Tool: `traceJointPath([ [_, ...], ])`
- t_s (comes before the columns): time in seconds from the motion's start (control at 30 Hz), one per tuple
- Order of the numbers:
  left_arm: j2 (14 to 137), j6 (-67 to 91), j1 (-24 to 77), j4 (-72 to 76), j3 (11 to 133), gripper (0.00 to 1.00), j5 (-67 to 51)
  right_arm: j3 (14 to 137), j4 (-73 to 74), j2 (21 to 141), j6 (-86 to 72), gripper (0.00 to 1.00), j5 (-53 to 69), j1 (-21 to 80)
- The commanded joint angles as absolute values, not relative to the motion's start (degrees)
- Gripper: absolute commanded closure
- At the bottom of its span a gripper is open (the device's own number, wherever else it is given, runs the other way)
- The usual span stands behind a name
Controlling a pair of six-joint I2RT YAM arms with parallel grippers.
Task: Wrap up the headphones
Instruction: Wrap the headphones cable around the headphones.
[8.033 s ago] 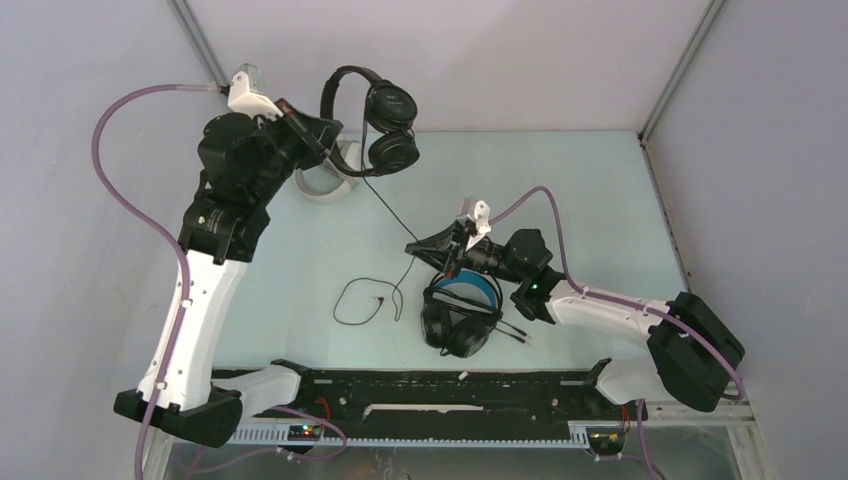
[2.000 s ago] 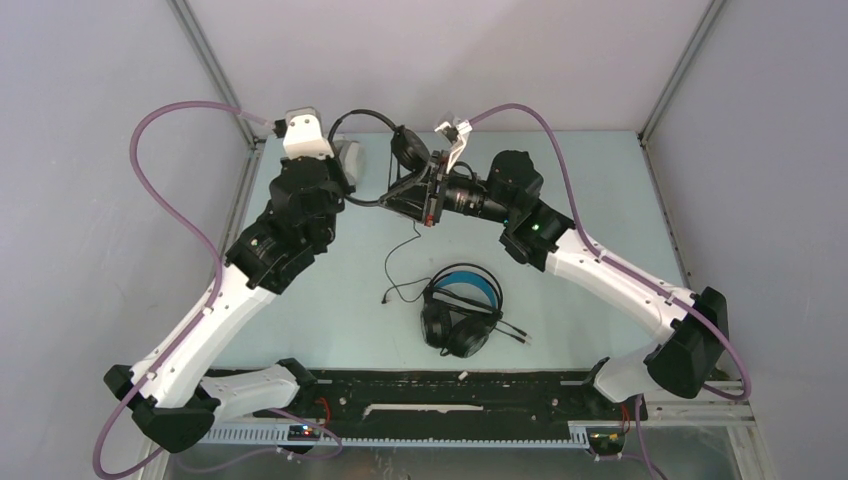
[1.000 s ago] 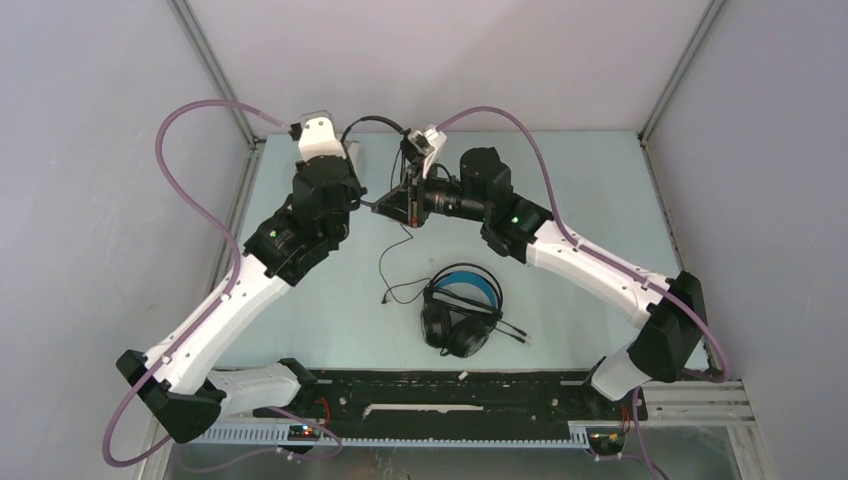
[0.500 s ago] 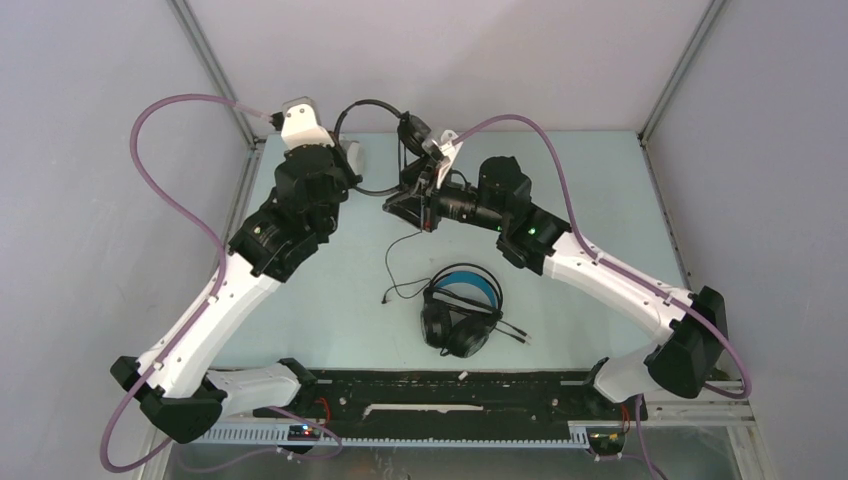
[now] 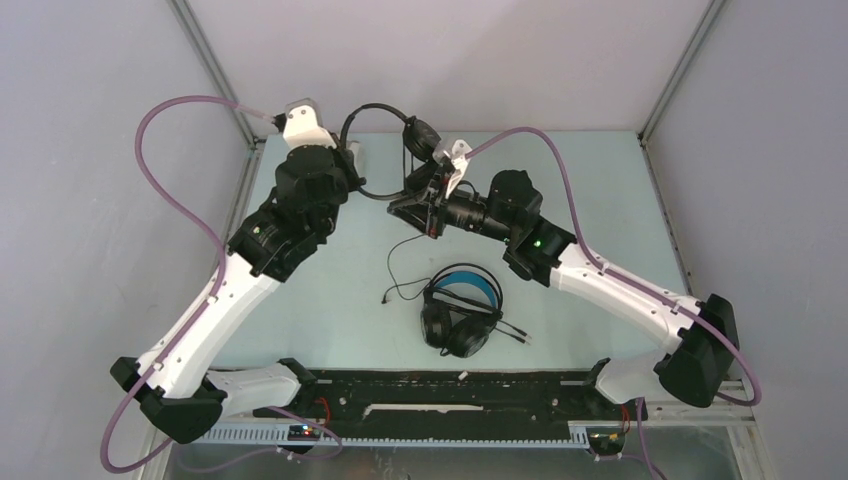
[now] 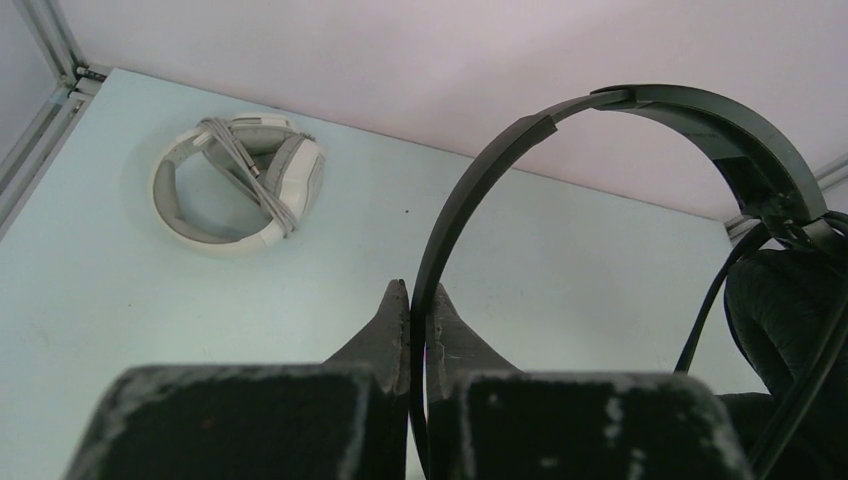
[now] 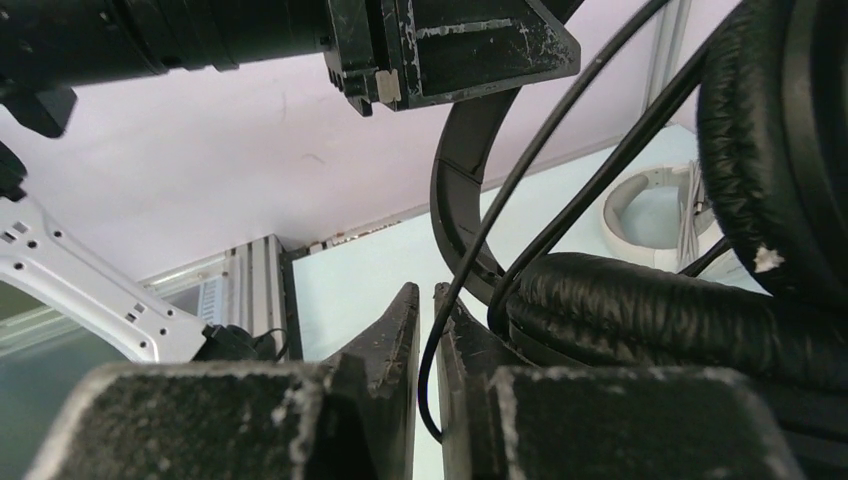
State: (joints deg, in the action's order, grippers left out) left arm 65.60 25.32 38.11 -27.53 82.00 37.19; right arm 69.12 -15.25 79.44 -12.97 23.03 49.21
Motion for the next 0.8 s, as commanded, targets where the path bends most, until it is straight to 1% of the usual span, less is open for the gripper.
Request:
traceJointPath([
  [0.0, 63.57, 27.44, 37.93, -18.34, 83.64, 1.00, 36.39, 69.53, -16.77, 77.37, -15.77, 0.89, 20.91, 49.12],
  [0.1, 64.15, 27.78, 37.86, -17.79, 82.48, 1.00, 36.28, 70.71, -15.03, 76.84, -18.92, 0.88, 20.59, 48.99],
  [0.2, 64.19, 29.48, 37.65, -17.47, 82.12, 1.00, 34.45, 70.93, -13.71, 76.87, -20.40, 0.82, 22.57, 48.86],
  [0.27, 64.24, 29.87, 37.66, -17.32, 82.15, 1.00, 33.93, 70.93, -12.74, 77.06, -21.04, 0.81, 22.56, 48.87],
  [0.33, 64.38, 29.86, 37.67, -17.29, 82.27, 1.00, 34.10, 70.93, -11.93, 77.01, -22.37, 0.83, 22.37, 48.54],
  [0.43, 64.29, 29.75, 37.67, -17.26, 82.59, 1.00, 33.59, 72.37, -8.29, 77.26, -25.39, 0.88, 22.23, 47.63],
  [0.67, 64.96, 29.67, 37.62, -16.44, 81.76, 1.00, 32.43, 73.31, -4.36, 76.43, -30.73, 0.93, 20.73, 47.59],
  [0.7, 65.15, 29.82, 37.61, -16.39, 81.79, 1.00, 32.27, 73.30, -4.31, 76.34, -31.67, 0.91, 20.74, 47.73],
  [0.77, 65.53, 30.06, 37.66, -16.14, 81.98, 1.00, 31.73, 73.35, -4.29, 76.27, -33.25, 0.85, 21.22, 47.74],
])
